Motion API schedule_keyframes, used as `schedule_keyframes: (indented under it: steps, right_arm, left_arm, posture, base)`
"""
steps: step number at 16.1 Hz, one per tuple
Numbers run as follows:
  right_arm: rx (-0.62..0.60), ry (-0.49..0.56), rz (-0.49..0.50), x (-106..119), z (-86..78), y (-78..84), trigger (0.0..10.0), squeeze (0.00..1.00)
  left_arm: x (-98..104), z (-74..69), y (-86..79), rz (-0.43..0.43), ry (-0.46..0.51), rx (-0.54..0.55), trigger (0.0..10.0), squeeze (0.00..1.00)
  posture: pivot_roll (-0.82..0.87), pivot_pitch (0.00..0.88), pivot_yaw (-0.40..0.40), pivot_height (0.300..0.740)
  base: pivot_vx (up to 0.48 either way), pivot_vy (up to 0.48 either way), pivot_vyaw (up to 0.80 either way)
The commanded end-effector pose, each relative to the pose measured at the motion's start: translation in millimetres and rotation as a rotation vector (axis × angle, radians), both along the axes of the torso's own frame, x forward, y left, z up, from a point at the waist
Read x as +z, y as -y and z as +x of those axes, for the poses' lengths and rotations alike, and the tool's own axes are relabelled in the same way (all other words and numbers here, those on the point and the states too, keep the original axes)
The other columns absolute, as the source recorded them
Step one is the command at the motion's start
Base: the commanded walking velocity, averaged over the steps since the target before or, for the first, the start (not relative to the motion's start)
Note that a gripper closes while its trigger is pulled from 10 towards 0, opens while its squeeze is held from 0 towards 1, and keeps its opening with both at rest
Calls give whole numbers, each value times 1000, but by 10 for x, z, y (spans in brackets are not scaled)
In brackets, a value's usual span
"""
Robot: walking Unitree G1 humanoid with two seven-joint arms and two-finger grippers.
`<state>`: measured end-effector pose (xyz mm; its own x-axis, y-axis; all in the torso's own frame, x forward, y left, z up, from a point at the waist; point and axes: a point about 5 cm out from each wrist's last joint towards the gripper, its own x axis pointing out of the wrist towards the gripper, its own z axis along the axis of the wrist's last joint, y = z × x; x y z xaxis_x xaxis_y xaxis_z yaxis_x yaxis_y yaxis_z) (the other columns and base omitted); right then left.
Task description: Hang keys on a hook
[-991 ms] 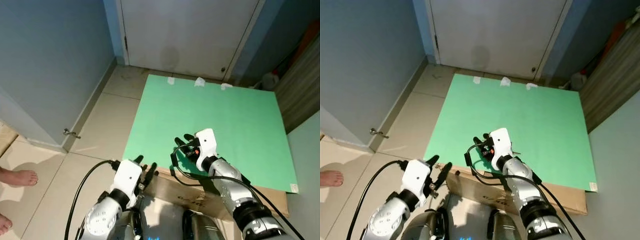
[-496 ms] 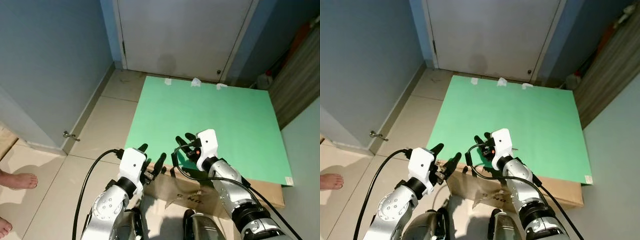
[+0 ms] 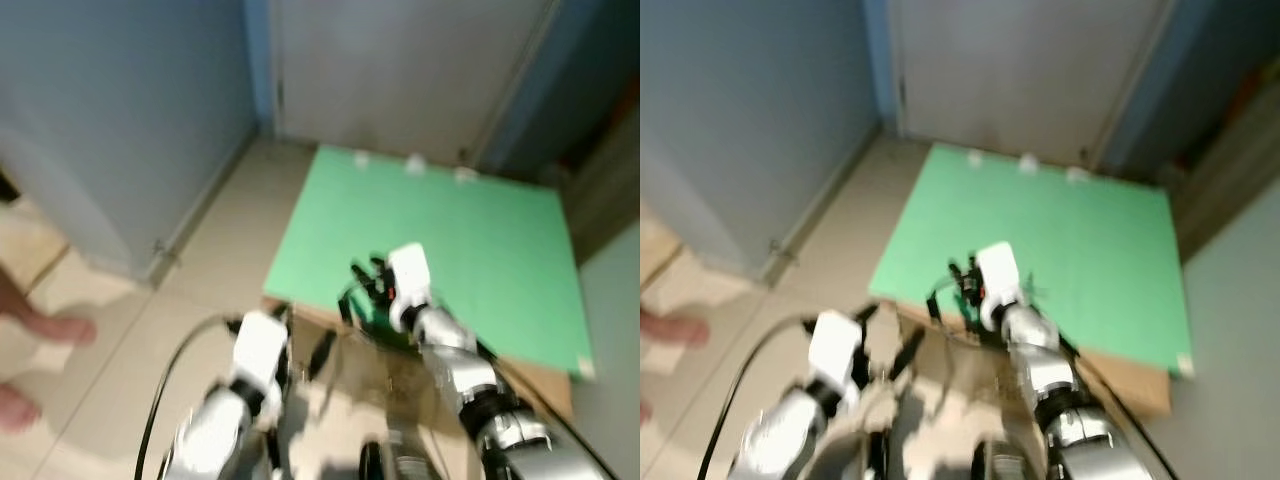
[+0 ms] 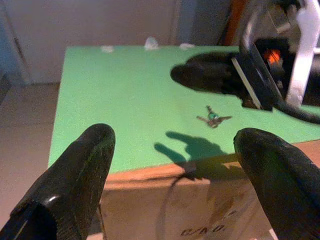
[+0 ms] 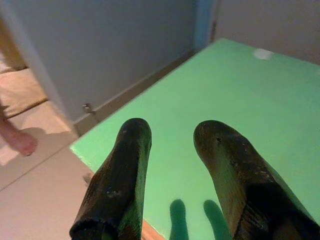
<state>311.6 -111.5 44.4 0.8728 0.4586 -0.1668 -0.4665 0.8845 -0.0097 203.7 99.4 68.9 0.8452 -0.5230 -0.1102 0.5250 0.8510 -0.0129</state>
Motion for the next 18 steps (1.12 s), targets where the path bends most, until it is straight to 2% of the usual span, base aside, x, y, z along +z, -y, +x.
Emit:
schedule_keyframes:
  steps: [1, 4, 8, 11, 12, 13, 14, 16, 17, 18]
  right_arm:
    - [-16, 2, -5, -33, -27, 50, 10000, 0]
    - [-8, -7, -35, -101, -95, 51, 10000, 0]
    - [-29, -32, -19, -128, -103, 57, 10000, 0]
    - [-25, -7, -51, -126, -116, 58, 10000, 0]
    - [-25, -9, -54, -126, -115, 52, 10000, 0]
    - [-28, -1, -45, -110, -111, 44, 10000, 0]
    - [-25, 13, -39, -92, -113, 35, 10000, 0]
    - [-21, 14, -40, -99, -122, 35, 10000, 0]
    - [-17, 8, -53, -113, -120, 26, 10000, 0]
    - [-14, 8, -58, -112, -114, 20, 10000, 0]
  left_arm:
    - [-17, 13, 44, -12, -17, -4, 10000, 1000]
    - [8, 95, 134, -34, -9, -28, 10000, 1000]
    - [-16, 117, 141, -33, -18, -48, 10000, 1000]
    - [-107, 105, 124, 24, -49, -35, 10000, 1000]
    - [-134, 113, 76, 41, -54, 8, 10000, 0]
    - [-150, 108, -16, 41, -53, 81, 10000, 0]
    - [-186, 24, -196, 63, -37, 206, 10000, 0]
    - [-240, -113, -325, 92, -36, 297, 10000, 0]
    - [-304, -329, -425, 147, -42, 355, 10000, 0]
    - [-324, -402, -451, 163, -45, 364, 10000, 0]
  posture:
    - [-21, 125, -24, 740]
    - [-53, 118, -14, 740]
    - [-67, 125, -7, 740]
    - [-65, 133, -11, 740]
    - [-66, 132, -10, 740]
    - [-66, 132, -10, 740]
    - [-62, 133, -9, 740]
    - [-48, 134, -14, 740]
    - [-39, 134, -17, 740]
    - [-30, 134, -23, 740]
  base:
    - [0, 0, 0]
    - [0, 0, 0]
    - [0, 0, -766]
    - [0, 0, -437]
    - [0, 0, 0]
    - [0, 0, 0]
    - [0, 0, 0]
    - [0, 0, 0]
    - [0, 0, 0]
    - [0, 0, 0]
